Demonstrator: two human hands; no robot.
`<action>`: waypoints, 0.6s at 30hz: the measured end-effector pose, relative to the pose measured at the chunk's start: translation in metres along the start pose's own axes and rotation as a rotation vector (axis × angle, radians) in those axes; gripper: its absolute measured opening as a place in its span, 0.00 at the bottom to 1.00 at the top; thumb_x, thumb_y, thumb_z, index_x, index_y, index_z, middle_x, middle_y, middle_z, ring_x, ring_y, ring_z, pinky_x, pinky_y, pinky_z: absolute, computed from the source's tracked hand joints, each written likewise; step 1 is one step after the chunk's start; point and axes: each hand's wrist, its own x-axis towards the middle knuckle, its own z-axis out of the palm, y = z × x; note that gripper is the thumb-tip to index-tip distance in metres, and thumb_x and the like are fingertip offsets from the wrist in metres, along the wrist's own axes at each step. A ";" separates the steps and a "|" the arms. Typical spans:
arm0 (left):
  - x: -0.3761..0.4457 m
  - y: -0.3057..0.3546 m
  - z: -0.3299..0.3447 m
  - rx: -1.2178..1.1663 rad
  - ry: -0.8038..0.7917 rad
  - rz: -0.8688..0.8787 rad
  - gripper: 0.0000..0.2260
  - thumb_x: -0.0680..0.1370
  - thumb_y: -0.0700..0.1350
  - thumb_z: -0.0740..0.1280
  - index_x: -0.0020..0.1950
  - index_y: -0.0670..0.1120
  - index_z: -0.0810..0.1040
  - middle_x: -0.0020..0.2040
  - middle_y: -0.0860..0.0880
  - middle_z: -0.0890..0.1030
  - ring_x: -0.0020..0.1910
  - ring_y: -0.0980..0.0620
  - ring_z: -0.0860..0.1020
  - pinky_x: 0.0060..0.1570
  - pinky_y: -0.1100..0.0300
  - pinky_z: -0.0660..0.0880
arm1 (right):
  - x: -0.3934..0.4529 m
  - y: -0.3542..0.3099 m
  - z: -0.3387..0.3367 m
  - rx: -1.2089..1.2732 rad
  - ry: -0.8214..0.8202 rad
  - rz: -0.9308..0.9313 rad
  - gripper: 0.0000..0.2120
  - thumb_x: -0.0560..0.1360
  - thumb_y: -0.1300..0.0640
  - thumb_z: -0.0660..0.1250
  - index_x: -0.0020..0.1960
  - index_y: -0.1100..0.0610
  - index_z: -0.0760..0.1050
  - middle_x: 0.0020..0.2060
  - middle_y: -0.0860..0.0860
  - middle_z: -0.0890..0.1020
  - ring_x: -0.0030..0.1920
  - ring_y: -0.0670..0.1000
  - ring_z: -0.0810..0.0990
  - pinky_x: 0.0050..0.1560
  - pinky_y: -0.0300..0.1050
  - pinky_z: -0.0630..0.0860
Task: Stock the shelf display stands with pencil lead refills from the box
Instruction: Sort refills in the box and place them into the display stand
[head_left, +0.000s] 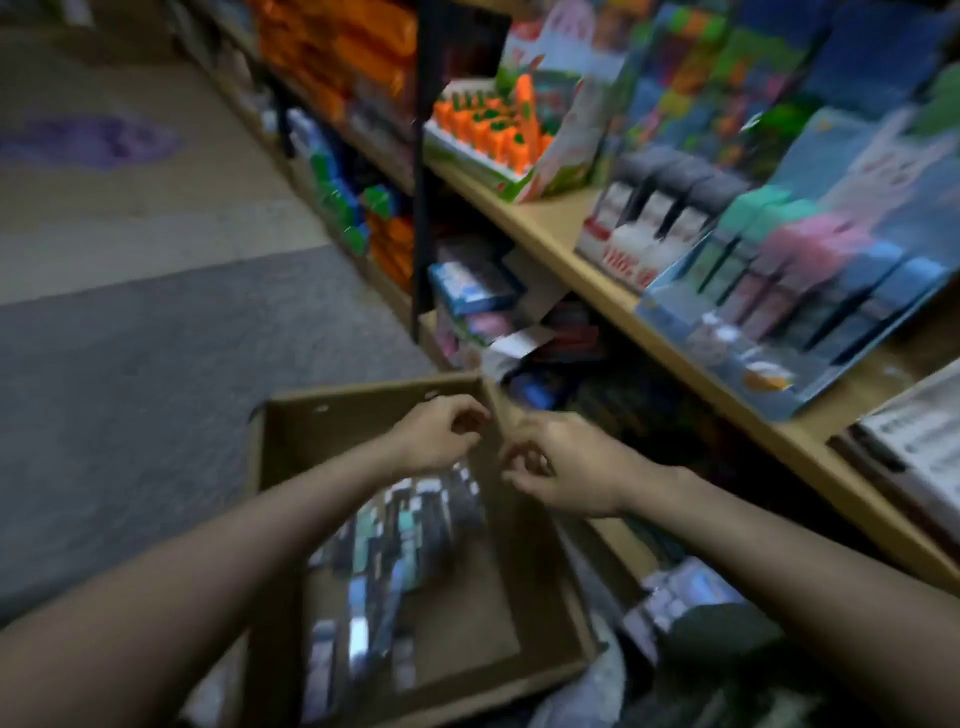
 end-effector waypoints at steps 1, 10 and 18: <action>-0.013 -0.021 0.002 0.025 -0.009 -0.102 0.13 0.77 0.38 0.66 0.61 0.45 0.78 0.57 0.46 0.81 0.57 0.49 0.79 0.58 0.60 0.74 | 0.006 -0.003 0.025 0.016 -0.150 -0.025 0.12 0.75 0.54 0.67 0.58 0.52 0.80 0.55 0.53 0.79 0.57 0.53 0.77 0.57 0.40 0.69; -0.084 -0.148 0.081 -0.061 0.068 -0.673 0.21 0.78 0.40 0.64 0.71 0.42 0.69 0.67 0.35 0.72 0.65 0.38 0.73 0.60 0.55 0.71 | 0.041 -0.006 0.197 -0.114 -0.590 -0.216 0.27 0.78 0.47 0.64 0.76 0.45 0.61 0.76 0.53 0.59 0.74 0.59 0.61 0.70 0.56 0.65; -0.090 -0.189 0.142 0.060 -0.303 -0.964 0.31 0.81 0.49 0.60 0.78 0.52 0.46 0.78 0.39 0.45 0.76 0.36 0.51 0.72 0.46 0.61 | 0.051 0.003 0.282 -0.113 -0.537 -0.214 0.28 0.75 0.49 0.69 0.72 0.50 0.64 0.69 0.56 0.67 0.67 0.59 0.69 0.62 0.51 0.69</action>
